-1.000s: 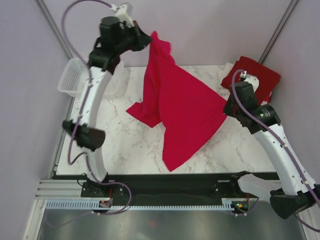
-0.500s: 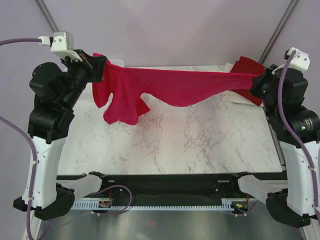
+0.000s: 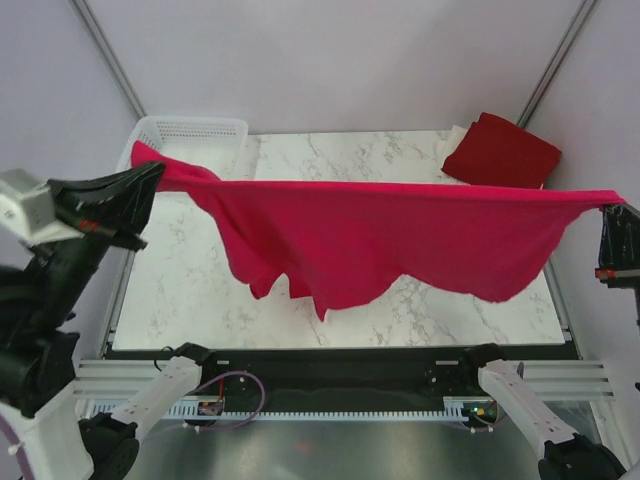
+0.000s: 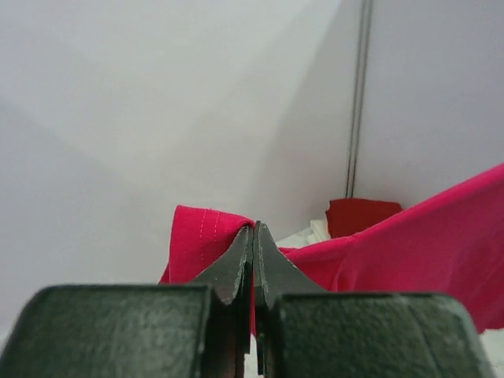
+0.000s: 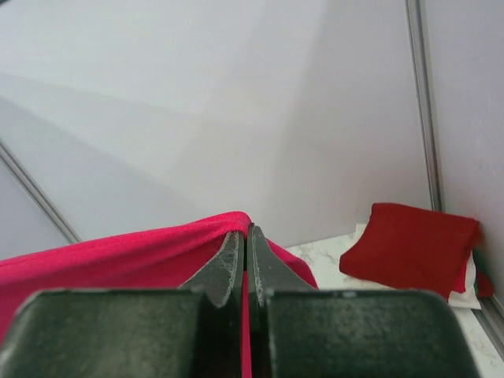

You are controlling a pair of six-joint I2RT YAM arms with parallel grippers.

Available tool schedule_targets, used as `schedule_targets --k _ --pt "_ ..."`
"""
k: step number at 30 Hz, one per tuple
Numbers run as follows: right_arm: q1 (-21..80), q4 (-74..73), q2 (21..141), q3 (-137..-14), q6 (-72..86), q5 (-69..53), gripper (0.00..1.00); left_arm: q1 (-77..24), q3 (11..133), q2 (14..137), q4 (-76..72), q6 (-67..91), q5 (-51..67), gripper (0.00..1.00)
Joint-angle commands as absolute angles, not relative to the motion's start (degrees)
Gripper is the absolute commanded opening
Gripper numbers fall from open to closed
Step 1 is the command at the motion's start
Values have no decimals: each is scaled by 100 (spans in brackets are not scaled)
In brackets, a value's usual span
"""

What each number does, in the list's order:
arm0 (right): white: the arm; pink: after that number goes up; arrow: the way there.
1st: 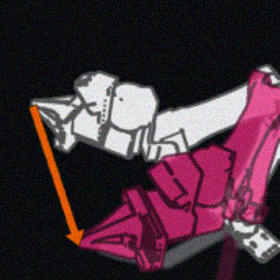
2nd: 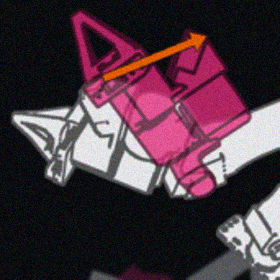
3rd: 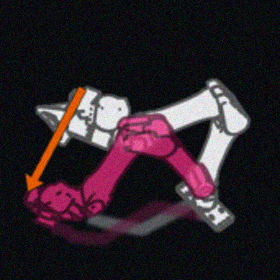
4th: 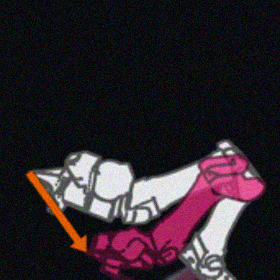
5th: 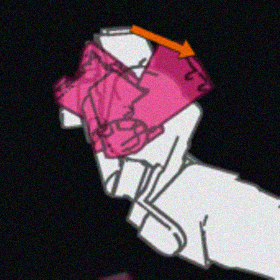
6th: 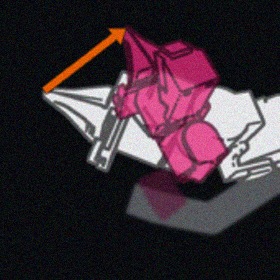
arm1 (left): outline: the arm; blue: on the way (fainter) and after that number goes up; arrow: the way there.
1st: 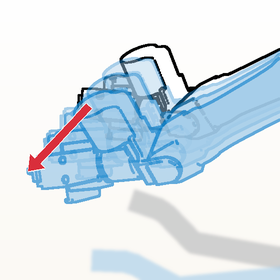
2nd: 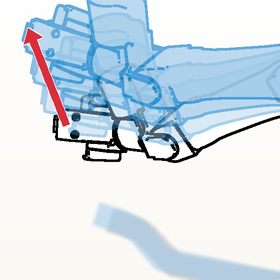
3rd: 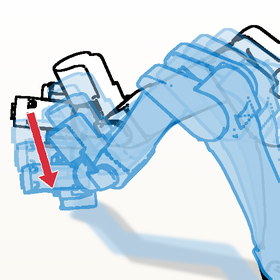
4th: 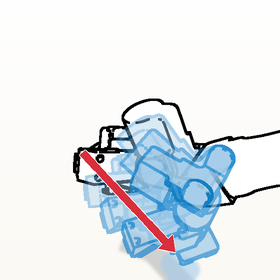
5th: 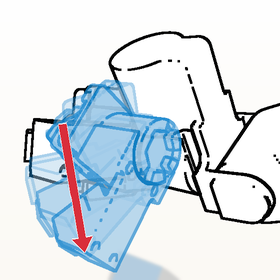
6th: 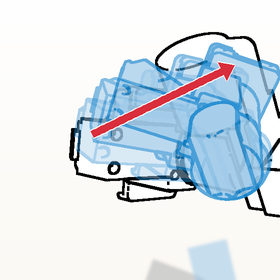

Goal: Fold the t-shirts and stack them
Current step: Flatten the tshirt out

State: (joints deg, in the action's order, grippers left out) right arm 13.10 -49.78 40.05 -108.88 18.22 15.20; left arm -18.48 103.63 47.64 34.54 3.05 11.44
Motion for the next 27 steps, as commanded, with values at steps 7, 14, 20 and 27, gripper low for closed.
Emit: schedule_targets --k 7,14,20,27 --pt "1520 -4878 4841 -11153 1433 3004 0 -1108 11241 5200 3032 -624 2347 2" --pt "1556 -4843 7035 -10715 1484 4165 0 -1099 11215 7271 3015 -685 1670 2" --pt "1118 -4289 8916 -9879 2039 4403 0 -1029 12371 11308 3250 -564 1687 25" --pt "817 -4720 10450 -10802 1987 3621 98 -1098 15749 13676 4886 808 2180 100"
